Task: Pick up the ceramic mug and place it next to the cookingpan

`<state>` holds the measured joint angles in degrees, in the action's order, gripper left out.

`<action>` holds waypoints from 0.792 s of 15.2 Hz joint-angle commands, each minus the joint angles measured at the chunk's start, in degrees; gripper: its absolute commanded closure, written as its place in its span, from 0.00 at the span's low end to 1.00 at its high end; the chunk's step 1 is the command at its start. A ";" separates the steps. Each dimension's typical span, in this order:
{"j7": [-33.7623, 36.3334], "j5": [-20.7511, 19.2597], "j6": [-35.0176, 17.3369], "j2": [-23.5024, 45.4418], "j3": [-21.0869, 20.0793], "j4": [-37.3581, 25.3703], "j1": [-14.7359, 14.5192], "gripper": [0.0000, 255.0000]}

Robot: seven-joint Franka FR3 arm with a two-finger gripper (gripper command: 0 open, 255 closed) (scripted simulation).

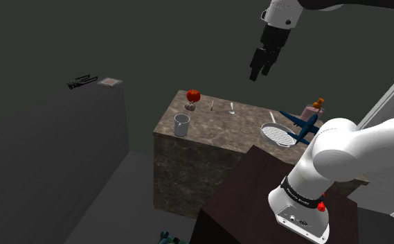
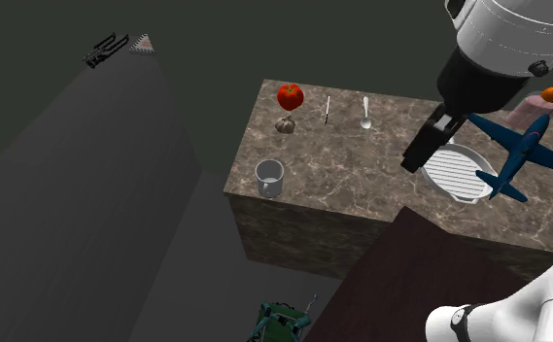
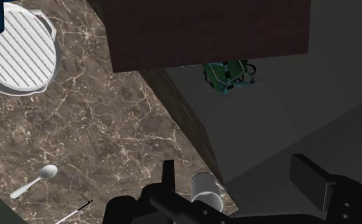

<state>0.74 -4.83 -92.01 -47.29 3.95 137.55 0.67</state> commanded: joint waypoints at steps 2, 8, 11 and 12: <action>-0.12 -0.02 -2.00 1.34 0.34 0.67 -0.03 0.00; -1.05 0.18 -13.88 10.98 2.36 2.99 -0.40 0.00; -1.70 0.59 -19.58 16.69 3.36 3.02 -0.71 0.00; -1.96 0.79 -21.41 18.71 3.69 2.87 -0.83 0.00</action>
<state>-1.08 -4.23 -111.05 -30.49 7.36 140.04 -0.04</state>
